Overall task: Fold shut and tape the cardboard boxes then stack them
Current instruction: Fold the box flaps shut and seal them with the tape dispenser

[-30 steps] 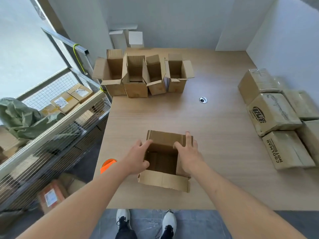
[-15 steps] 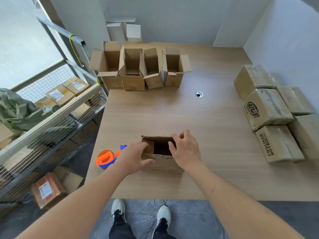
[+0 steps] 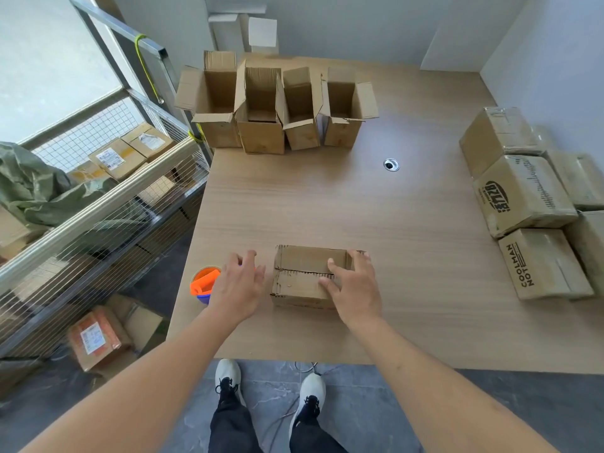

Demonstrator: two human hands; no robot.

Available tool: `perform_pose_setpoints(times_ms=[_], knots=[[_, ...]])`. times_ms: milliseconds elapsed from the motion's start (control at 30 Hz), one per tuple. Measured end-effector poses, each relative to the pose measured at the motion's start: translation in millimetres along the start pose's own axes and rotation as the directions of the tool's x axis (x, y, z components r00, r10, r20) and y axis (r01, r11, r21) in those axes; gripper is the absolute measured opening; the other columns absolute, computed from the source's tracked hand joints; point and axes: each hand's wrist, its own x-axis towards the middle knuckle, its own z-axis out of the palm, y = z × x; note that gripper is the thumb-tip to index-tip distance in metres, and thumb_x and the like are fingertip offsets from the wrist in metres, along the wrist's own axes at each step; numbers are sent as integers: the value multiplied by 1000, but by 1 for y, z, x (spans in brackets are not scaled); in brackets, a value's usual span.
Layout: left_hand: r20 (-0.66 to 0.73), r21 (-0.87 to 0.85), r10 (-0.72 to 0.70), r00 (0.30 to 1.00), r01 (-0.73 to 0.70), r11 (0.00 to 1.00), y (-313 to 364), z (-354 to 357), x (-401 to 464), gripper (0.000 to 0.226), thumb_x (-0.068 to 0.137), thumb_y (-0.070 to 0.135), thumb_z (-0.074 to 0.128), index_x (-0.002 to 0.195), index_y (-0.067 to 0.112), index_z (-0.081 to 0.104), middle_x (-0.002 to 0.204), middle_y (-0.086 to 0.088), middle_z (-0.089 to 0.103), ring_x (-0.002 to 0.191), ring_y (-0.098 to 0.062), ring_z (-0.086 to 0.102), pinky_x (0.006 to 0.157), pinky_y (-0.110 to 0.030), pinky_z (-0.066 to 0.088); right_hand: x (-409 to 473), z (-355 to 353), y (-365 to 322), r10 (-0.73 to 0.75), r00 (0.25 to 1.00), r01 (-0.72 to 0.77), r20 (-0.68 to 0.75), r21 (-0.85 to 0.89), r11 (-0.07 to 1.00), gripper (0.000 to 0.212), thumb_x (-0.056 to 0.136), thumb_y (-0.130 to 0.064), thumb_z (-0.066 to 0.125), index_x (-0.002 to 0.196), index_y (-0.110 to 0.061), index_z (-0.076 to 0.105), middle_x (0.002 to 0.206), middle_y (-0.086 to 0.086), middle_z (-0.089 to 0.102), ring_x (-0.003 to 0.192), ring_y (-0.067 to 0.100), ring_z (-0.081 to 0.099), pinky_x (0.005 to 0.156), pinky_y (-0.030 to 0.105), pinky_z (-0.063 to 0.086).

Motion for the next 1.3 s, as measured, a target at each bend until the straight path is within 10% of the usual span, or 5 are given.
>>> perform_pose_setpoints(times_ms=[433, 667, 1000, 1300], knots=[[192, 296, -85, 978, 24, 955, -105, 19, 26, 85, 91, 23, 62, 161, 43, 17, 125, -14, 50, 115, -35, 51, 97, -40, 43, 6, 55, -13, -121, 950, 144, -289, 60, 988, 35, 97, -37, 68, 131, -27, 70, 159, 7, 43, 154, 34, 22, 119, 46, 36], [-67, -150, -128, 989, 117, 982, -113, -14, 21, 92, 91, 28, 72, 157, 53, 14, 110, -1, 52, 94, -30, 55, 85, -45, 47, 9, 65, -44, -118, 966, 144, -231, 100, 985, 38, 100, -38, 64, 136, -29, 66, 163, 4, 36, 157, 30, 15, 124, 43, 27], [-73, -182, 463, 883, -468, 865, -86, -92, 29, 91, 88, 20, 80, 159, 44, 28, 124, 27, 50, 107, -6, 54, 90, -19, 41, 3, 71, -68, -166, 981, 189, -100, 296, 936, 44, 105, -13, 50, 147, -26, 55, 166, -4, 27, 158, 18, 2, 123, 34, 24], [218, 20, 496, 840, -512, 859, -50, -91, 35, 116, 80, 2, 72, 157, 57, 6, 106, 13, 53, 92, -12, 49, 79, -28, 43, 18, 36, -43, -314, 947, 306, 65, 117, 945, 49, 107, -23, 47, 155, -15, 42, 165, -6, 31, 156, 17, 16, 125, 30, 20]])
